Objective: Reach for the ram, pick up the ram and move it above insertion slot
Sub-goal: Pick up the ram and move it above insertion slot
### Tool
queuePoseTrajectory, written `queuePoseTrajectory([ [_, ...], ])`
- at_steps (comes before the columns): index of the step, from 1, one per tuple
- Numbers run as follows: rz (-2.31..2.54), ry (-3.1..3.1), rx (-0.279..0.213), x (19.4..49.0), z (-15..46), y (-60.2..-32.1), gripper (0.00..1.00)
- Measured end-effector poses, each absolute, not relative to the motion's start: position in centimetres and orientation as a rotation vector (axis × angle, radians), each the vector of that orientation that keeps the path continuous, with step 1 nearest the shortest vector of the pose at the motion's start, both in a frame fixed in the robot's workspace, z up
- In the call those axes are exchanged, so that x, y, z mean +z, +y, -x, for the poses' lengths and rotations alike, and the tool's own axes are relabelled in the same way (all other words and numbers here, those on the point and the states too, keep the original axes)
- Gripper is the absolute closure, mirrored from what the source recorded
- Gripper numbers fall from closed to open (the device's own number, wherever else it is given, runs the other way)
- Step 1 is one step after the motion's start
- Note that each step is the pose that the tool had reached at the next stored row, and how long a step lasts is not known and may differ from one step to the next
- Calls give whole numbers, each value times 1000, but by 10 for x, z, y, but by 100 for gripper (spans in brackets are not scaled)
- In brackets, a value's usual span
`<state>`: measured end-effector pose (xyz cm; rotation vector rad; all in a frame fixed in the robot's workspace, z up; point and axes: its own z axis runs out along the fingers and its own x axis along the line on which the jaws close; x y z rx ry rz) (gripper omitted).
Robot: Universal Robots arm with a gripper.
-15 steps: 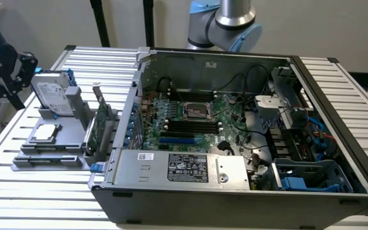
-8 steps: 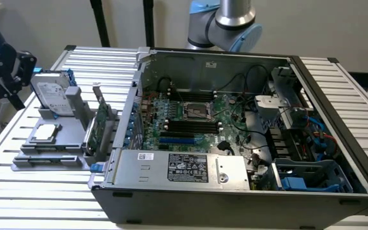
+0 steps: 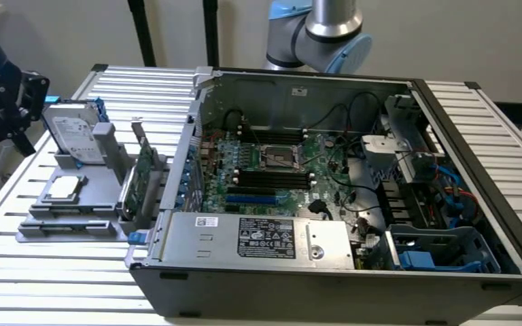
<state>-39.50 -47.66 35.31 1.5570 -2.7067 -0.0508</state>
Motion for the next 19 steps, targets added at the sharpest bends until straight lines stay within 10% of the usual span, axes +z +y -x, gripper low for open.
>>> queuePoseTrajectory([
  [19,-2003,-2406,-33,347,395,-477,89],
])
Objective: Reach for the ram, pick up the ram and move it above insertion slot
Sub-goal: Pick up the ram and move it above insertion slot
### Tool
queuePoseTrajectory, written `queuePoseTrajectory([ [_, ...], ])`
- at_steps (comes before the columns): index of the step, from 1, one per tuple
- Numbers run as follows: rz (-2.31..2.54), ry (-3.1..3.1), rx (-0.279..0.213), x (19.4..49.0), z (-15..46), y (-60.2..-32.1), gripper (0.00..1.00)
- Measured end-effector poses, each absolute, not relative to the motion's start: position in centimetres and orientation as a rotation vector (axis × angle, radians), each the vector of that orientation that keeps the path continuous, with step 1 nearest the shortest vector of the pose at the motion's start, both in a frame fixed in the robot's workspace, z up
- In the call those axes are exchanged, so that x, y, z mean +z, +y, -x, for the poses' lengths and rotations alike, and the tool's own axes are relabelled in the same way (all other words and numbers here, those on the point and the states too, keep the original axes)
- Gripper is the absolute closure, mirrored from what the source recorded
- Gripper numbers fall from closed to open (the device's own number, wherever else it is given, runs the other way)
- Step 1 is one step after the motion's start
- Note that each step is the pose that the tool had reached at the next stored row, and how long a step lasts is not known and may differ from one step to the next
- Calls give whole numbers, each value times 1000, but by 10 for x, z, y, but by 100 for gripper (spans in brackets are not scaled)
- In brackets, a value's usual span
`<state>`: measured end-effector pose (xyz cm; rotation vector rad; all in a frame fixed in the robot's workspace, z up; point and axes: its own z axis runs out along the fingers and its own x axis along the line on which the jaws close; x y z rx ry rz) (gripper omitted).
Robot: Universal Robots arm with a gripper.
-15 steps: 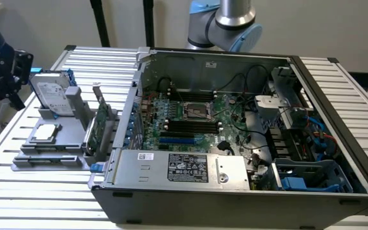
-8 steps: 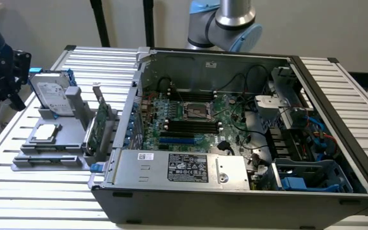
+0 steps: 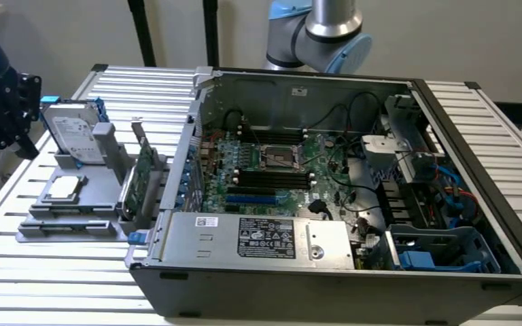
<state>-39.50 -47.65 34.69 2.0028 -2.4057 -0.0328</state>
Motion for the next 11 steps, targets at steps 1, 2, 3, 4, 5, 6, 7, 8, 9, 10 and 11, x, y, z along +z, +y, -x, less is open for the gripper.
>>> queuePoseTrajectory([
  [1,-2025,-2388,-32,346,395,-477,89],
  [2,-2046,-2370,-31,346,395,-477,89],
  [3,-2068,-2352,-30,345,395,-477,89],
  [4,-2091,-2332,-28,345,395,-477,89],
  [5,-2113,-2314,-27,344,395,-477,89],
  [6,-2134,-2295,-26,343,395,-477,89],
  [7,-2155,-2276,-25,343,395,-477,89],
  [8,-2175,-2257,-24,342,395,-477,89],
  [9,-2196,-2238,-23,342,395,-477,89],
  [10,-2217,-2218,-22,341,395,-477,89],
  [11,-2239,-2197,-20,341,395,-477,89],
])
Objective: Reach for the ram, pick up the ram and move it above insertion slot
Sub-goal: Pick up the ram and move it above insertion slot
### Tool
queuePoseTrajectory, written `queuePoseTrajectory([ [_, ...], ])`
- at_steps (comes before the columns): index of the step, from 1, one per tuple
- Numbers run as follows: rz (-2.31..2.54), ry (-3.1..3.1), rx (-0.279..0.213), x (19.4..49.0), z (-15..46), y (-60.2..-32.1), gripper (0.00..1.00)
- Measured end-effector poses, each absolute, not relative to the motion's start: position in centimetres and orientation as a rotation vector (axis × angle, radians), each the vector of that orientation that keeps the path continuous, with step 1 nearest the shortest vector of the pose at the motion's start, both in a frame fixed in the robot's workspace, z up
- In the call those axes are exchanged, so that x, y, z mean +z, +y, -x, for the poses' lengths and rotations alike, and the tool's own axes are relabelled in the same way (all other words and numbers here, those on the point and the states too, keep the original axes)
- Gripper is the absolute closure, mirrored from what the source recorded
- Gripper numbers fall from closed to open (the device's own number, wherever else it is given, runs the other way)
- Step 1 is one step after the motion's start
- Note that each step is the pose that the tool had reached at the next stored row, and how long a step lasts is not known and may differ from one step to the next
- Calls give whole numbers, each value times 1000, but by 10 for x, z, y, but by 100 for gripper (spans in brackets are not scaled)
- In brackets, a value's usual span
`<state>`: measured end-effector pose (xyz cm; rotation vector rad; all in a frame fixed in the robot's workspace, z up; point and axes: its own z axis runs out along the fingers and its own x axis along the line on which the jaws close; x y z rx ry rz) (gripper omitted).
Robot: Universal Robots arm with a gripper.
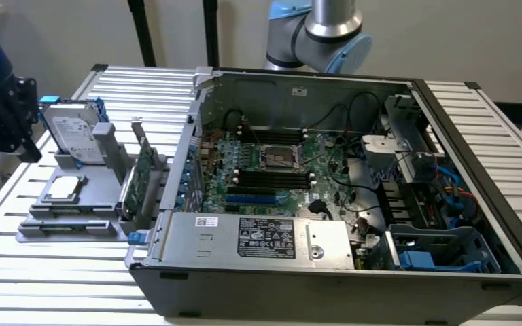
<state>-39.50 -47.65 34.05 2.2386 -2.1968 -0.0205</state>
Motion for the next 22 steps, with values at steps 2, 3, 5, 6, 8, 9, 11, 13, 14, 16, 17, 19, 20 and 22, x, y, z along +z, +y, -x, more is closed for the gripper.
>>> queuePoseTrajectory([
  [2,-2279,-2157,-18,340,395,-477,89],
  [3,-2299,-2137,-16,339,395,-477,89],
  [5,-2339,-2098,-10,338,395,-477,89],
  [6,-2356,-2082,-6,338,395,-477,89],
  [8,-2360,-2078,-6,338,395,-477,89],
  [9,-2360,-2078,-6,338,395,-477,89],
  [11,-2360,-2078,-6,338,395,-477,82],
  [13,-2360,-2078,-6,338,395,-477,76],
  [14,-2360,-2078,-6,338,395,-477,70],
  [16,-2360,-2078,-6,335,395,-478,64],
  [17,-2360,-2078,-6,334,395,-479,64],
  [19,-2360,-2078,-6,330,395,-481,64],
  [20,-2360,-2078,-6,328,395,-482,64],
  [22,-2360,-2078,-6,324,395,-486,64],
])
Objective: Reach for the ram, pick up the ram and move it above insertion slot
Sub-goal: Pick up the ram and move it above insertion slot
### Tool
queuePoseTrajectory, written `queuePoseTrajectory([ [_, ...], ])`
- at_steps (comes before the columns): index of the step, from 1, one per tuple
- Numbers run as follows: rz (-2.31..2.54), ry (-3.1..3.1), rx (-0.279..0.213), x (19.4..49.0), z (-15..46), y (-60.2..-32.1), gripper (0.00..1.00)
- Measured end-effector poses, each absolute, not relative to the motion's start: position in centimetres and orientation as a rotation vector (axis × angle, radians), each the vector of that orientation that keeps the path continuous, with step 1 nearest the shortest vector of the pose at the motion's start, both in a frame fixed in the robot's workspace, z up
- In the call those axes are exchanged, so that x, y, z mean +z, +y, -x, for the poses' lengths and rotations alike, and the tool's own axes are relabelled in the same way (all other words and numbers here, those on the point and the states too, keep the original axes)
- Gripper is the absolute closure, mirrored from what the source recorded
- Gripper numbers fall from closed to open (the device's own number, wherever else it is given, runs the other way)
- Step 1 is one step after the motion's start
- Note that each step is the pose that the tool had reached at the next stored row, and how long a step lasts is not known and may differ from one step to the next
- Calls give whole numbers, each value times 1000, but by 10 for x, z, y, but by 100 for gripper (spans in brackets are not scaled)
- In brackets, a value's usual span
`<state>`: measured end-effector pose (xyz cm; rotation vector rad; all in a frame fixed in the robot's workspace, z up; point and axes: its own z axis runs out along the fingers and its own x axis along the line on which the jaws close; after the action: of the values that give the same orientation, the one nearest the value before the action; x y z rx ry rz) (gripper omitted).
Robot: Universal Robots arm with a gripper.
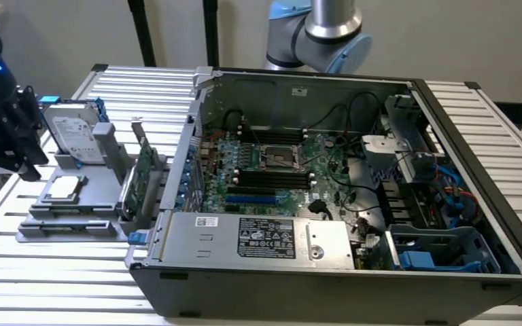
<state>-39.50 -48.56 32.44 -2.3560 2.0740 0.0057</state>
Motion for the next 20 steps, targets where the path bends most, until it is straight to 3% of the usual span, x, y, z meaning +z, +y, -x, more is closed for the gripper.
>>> queuePoseTrajectory([
  [20,2352,2078,6,288,395,-496,64],
])
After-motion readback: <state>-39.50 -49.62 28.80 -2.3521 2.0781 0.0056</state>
